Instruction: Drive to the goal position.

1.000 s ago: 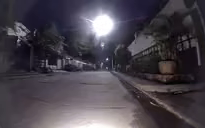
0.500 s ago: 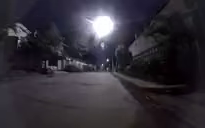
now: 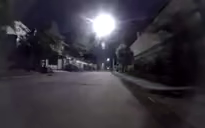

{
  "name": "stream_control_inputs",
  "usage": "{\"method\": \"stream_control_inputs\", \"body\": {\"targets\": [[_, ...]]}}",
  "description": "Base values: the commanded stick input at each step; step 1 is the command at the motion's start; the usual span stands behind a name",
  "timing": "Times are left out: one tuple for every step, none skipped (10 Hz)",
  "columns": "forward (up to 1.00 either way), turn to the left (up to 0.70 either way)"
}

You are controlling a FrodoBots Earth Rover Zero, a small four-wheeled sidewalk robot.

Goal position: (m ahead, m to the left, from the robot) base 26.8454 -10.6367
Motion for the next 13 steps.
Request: {"method": "stream_control_inputs", "body": {"targets": [[0.50,0.00],[0.50,0.00],[0.50,0.00],[0.50,0.00],[0.50,0.00],[0.50,0.00],[0.50,0.00],[0.50,0.00],[0.50,-0.43],[0.50,-0.46],[0.50,-0.01],[0.50,0.00],[0.50,0.00]]}}
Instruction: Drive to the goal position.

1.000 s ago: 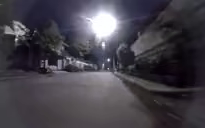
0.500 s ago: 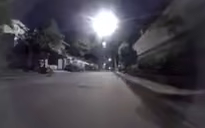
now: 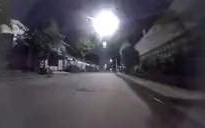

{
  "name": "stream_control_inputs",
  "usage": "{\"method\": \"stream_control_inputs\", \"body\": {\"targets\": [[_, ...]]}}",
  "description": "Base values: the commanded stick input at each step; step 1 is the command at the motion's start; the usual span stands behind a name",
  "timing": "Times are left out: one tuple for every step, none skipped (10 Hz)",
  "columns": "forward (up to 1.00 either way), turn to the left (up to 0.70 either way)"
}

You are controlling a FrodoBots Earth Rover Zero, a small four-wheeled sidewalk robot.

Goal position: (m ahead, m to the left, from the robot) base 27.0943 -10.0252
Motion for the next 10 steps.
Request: {"method": "stream_control_inputs", "body": {"targets": [[0.50,0.00],[0.50,0.00],[0.50,0.00],[0.50,0.00],[0.50,0.00],[0.50,0.00],[0.50,0.00],[0.50,0.00],[0.50,0.00],[0.50,0.00]]}}
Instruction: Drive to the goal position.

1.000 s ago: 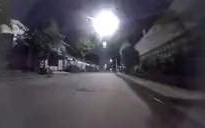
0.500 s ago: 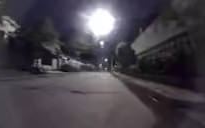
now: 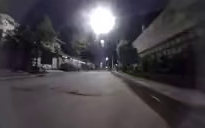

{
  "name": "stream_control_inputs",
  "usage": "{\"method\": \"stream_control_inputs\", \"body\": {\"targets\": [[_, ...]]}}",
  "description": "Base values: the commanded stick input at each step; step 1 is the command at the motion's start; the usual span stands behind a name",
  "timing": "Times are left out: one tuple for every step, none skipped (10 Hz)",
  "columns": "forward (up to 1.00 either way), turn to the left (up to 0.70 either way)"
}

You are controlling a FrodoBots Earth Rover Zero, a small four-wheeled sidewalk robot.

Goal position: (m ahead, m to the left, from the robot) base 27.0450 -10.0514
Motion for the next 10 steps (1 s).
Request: {"method": "stream_control_inputs", "body": {"targets": [[0.50,0.00],[0.50,0.00],[0.50,0.00],[0.50,0.00],[0.50,-0.16],[0.50,-0.49],[0.50,-0.50],[0.50,-0.50],[0.50,0.00],[0.50,0.00]]}}
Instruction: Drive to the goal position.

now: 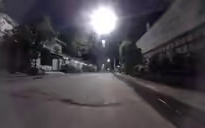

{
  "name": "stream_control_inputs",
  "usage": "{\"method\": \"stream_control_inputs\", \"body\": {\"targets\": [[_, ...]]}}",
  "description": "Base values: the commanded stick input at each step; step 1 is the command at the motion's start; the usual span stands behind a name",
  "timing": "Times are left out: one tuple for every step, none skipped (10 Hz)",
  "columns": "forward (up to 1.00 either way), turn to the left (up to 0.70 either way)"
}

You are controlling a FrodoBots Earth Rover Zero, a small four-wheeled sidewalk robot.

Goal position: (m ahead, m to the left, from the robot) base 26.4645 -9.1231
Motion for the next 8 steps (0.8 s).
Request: {"method": "stream_control_inputs", "body": {"targets": [[0.50,0.00],[0.50,0.00],[0.50,0.00],[0.50,0.00],[0.50,0.00],[0.50,0.00],[0.50,0.00],[0.50,0.00]]}}
